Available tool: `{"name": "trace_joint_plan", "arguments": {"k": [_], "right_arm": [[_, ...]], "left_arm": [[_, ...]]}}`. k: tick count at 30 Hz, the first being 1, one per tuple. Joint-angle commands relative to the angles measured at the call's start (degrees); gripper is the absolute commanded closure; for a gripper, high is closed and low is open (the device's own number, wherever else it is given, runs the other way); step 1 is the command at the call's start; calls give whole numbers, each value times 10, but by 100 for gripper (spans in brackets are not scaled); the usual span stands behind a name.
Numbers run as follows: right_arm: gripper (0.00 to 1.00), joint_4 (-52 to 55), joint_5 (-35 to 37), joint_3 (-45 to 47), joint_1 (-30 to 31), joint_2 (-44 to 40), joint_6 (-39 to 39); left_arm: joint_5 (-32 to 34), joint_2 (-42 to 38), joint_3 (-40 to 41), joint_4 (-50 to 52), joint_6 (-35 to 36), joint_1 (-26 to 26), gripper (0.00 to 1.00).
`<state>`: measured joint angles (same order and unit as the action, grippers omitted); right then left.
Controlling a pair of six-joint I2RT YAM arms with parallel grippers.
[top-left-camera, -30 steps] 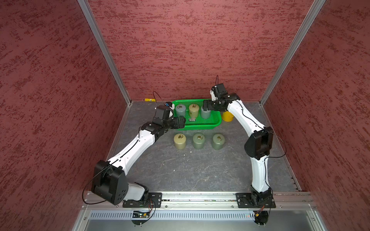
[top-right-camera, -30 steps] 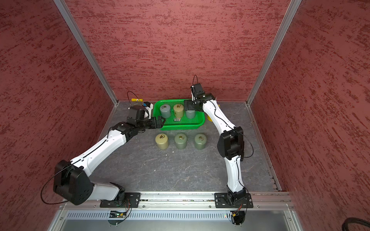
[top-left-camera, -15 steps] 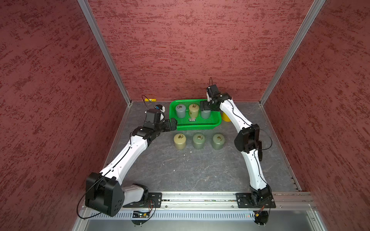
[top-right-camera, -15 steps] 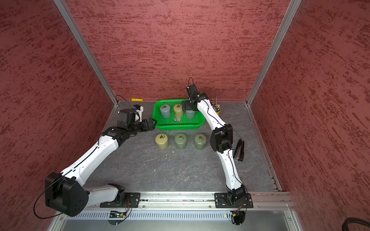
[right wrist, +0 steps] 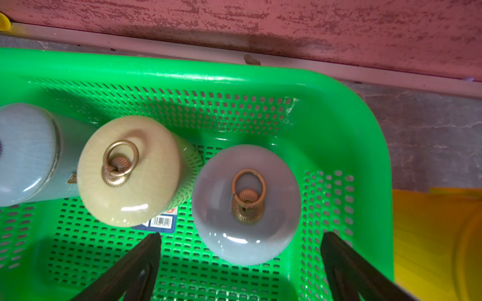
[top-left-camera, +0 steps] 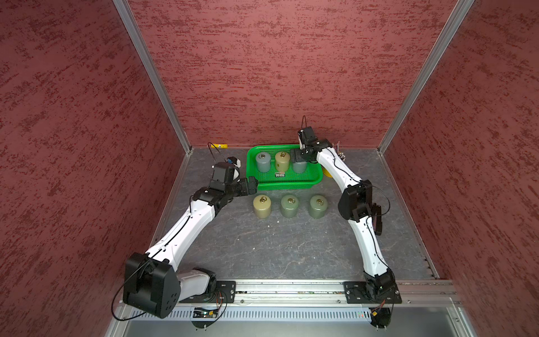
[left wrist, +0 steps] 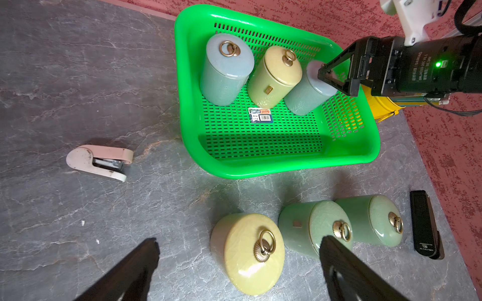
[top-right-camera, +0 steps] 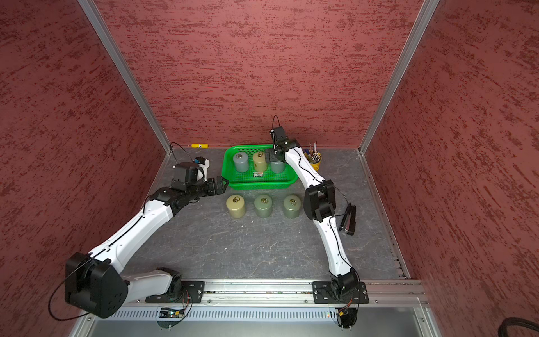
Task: Take the tea canister out of the basket
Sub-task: Pick up the tea canister from the basket.
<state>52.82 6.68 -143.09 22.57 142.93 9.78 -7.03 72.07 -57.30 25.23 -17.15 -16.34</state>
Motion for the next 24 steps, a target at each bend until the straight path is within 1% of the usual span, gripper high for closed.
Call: {"name": "trace_joint_plan", "arguments": {"k": [1,8,14,20,24], "right_arm": [[1,-34,23,-18,4,17,-15],[1,-29,25,-49,4,51,-11],[1,-26,36,-49,2,61,-9],[1,-32,25,-49,-1,67,-11],[4,-38,24,-49,-4,70,-13]], "left_arm": [[-5,-2,1,-16,6,3,0],[-4,-3,7,-19,6,3,0],[1,-3,14,-18,8,3,0],[2,-4,19,-18,8,3,0],[4,-4,20,-16,8,3,0]]}}
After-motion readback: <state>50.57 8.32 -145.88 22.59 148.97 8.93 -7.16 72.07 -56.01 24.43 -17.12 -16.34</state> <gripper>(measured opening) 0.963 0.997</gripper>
